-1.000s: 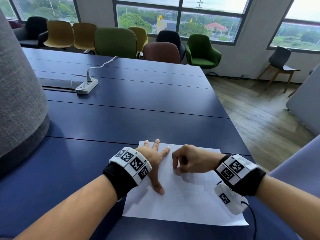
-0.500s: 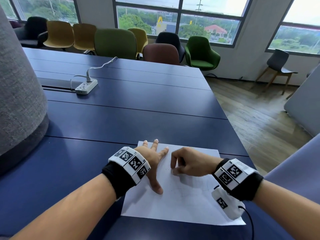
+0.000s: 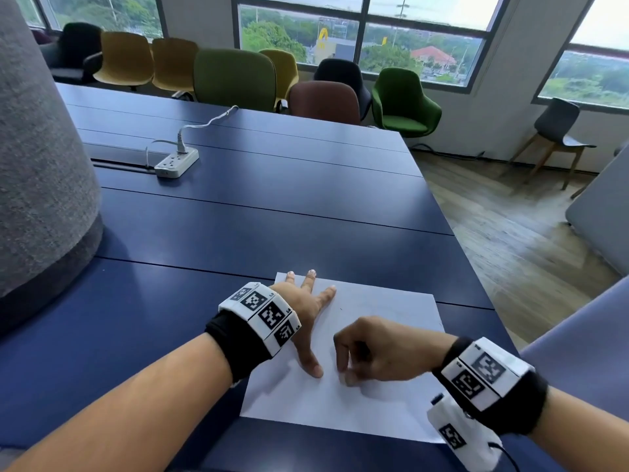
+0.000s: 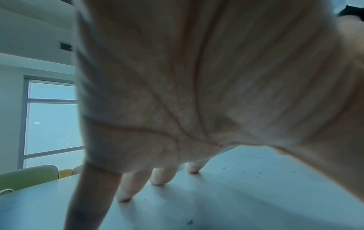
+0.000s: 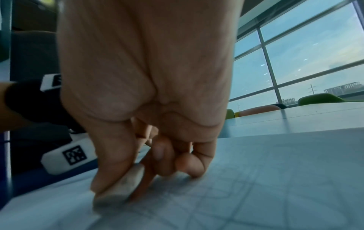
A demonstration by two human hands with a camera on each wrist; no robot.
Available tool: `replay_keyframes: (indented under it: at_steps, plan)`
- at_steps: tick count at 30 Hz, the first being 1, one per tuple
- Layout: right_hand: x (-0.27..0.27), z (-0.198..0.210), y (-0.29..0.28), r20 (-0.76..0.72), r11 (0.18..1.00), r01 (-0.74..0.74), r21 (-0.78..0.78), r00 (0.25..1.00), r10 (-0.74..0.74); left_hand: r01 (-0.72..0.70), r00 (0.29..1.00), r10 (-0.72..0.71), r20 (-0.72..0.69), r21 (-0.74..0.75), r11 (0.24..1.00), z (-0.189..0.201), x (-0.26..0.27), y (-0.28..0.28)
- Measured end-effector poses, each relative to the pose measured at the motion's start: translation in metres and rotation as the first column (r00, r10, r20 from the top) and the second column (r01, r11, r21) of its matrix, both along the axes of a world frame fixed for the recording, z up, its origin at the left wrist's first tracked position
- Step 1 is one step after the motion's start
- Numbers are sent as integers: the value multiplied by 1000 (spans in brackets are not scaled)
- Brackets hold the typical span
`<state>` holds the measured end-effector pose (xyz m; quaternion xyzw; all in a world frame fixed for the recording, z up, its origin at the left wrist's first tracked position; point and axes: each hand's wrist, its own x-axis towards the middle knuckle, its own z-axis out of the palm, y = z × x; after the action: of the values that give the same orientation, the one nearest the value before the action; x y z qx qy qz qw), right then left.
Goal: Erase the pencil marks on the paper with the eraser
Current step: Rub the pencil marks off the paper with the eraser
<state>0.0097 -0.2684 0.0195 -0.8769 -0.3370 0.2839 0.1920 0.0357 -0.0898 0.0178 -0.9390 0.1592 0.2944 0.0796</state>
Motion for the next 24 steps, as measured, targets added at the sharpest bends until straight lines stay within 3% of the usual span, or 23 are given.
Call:
replay_keyframes:
  at_steps: [2,5,10,12,16,22,24]
  plan:
    - [3,2,0,27,1000,8,-14,1000,-8,2,1000,-1,-2,3,1000,0,0,0]
    - [12,-3,-3,131,988,148,54,979,-153,2,1000,-2,4,-1,1000,-1,0,0]
    - [-7,3,-1,-48,999,-38,-30,998,37,-9,1000,9,-4,-8,1000,1,0,0]
    - [0,5,3,-5,998,-17,-52,1000,17,-4,1000,4,-7,-2,1000,0,0,0]
    - [28,-2,4,168,987,157,25,973,-159,8,1000,-8,9,10,1000,-1,0,0]
    - [19,1,1,-7,999,29,-13,1000,-29,21,1000,-22,21,7,1000,-2,-1,0]
    - [31,2,3,44,998,66,-19,997,-65,21,1000,-21,23,7,1000,-4,0,1]
